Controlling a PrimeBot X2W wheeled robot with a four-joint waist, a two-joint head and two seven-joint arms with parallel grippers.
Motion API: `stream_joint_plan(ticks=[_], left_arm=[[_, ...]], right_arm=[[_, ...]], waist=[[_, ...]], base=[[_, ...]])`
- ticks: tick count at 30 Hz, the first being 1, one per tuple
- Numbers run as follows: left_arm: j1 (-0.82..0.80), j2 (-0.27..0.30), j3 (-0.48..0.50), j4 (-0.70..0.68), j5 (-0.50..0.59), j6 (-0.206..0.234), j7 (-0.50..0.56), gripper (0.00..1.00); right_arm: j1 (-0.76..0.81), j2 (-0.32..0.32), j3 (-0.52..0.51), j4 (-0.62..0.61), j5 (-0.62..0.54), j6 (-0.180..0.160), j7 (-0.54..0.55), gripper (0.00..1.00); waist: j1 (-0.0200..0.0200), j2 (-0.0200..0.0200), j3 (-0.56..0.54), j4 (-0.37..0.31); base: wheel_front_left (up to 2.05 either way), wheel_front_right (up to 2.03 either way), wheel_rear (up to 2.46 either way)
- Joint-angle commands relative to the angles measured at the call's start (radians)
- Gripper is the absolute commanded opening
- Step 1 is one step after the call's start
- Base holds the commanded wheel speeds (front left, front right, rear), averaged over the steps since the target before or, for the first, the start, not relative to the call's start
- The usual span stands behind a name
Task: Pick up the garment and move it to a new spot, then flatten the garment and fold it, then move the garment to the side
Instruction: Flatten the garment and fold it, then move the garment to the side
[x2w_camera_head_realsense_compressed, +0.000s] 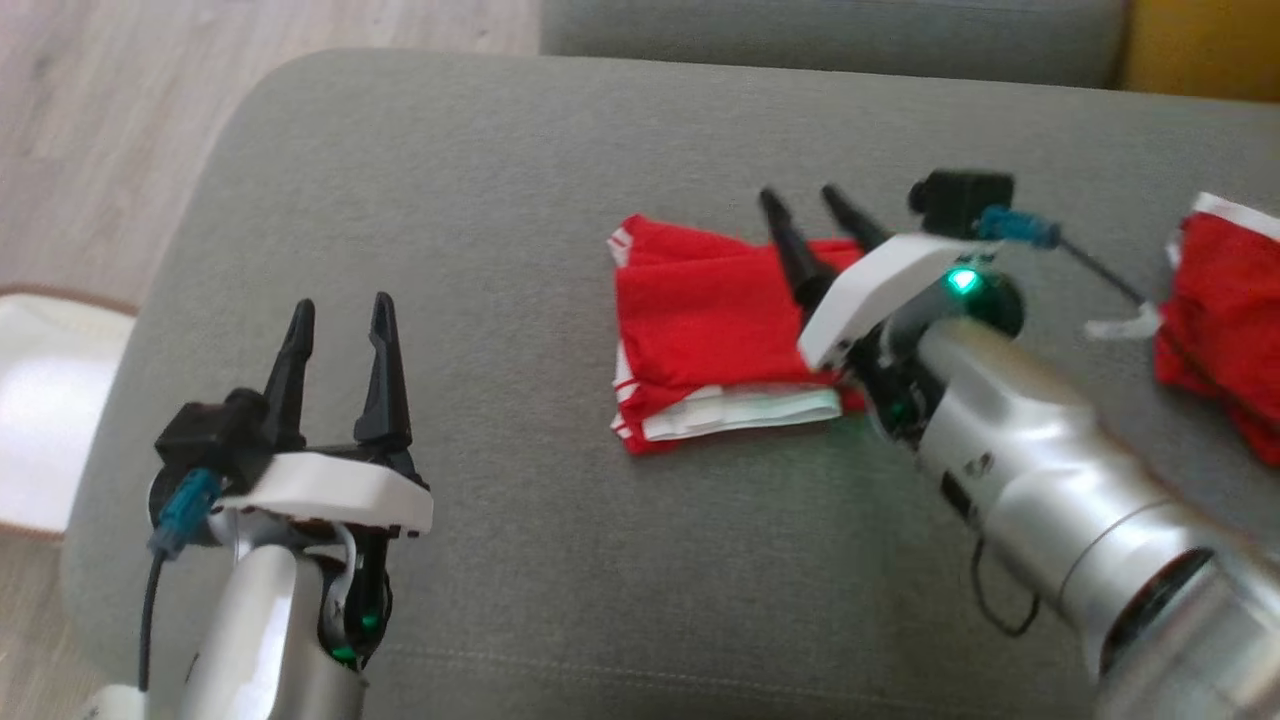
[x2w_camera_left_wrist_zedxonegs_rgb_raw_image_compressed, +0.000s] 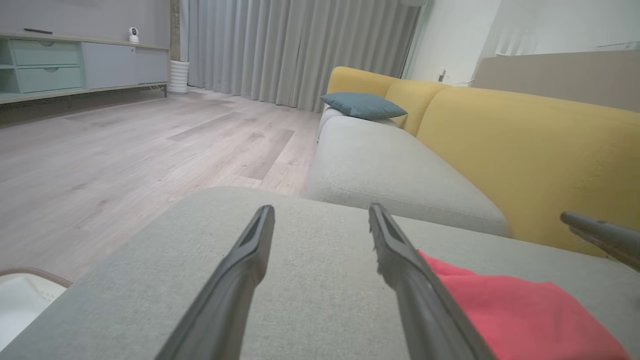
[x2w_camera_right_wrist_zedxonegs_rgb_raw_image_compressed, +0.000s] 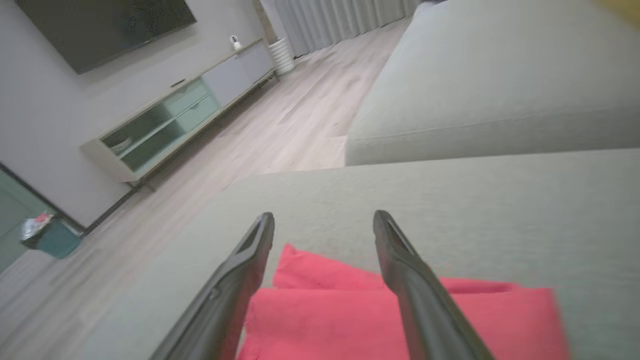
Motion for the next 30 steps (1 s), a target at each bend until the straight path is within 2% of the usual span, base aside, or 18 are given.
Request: stream_joint_plan(ticks=[1,4,6,10,13,17,22,26,30], left_arm=[[-0.051,0.009,0.034,-0.051,0.008,0.006,-0.006,1.0],[-0.056,0.009,0.032,-0.072,0.004,0.011,-0.006,1.0],[-0.057,0.009,0.032,-0.076,0.003,0.013,-0.006,1.0],[-0.059,0.009,0.03,-0.092,0.0,0.023,-0.006,1.0],[-0.053,0.009,0.029,-0.1,-0.002,0.03,-0.006,1.0],[-0.031,0.009,0.025,-0.105,-0.006,0.032,-0.006,1.0],[-0.009,0.009,0.022,-0.118,-0.013,0.031,-0.006,1.0],[-0.008,0.009,0.02,-0.128,-0.017,0.027,-0.006,1.0],[-0.019,0.009,0.012,-0.133,-0.018,0.02,-0.006,1.0]], right_arm=[[-0.053,-0.014,-0.044,-0.003,-0.053,0.007,-0.013,1.0],[-0.076,-0.083,-0.126,-0.023,-0.171,0.007,-0.013,1.0],[-0.072,-0.107,-0.158,-0.038,-0.217,0.007,-0.014,1.0],[-0.008,-0.185,-0.319,-0.129,-0.421,0.007,-0.014,1.0],[0.095,-0.203,-0.472,-0.212,-0.565,0.007,-0.014,1.0],[0.26,-0.17,-0.684,-0.327,-0.734,0.007,-0.014,1.0],[0.434,-0.079,-0.884,-0.456,-0.922,0.007,-0.014,1.0],[0.503,-0.029,-0.964,-0.527,-1.027,0.007,-0.013,1.0],[0.526,-0.003,-1.001,-0.591,-1.081,0.007,0.015,1.0]], waist=[[0.0,0.0,-0.006,-0.038],[0.0,0.0,-0.004,-0.063],[0.0,0.0,-0.004,-0.071],[0.0,0.0,-0.004,-0.095],[0.0,0.0,-0.007,-0.109],[0.0,0.0,-0.009,-0.122],[0.0,0.0,-0.003,-0.129],[0.0,0.0,0.008,-0.127],[0.0,0.0,0.027,-0.116]], base=[[0.0,0.0,0.0],[0.0,0.0,0.0],[0.0,0.0,0.0],[0.0,0.0,0.0],[0.0,0.0,0.0],[0.0,0.0,0.0],[0.0,0.0,0.0],[0.0,0.0,0.0],[0.0,0.0,0.0]])
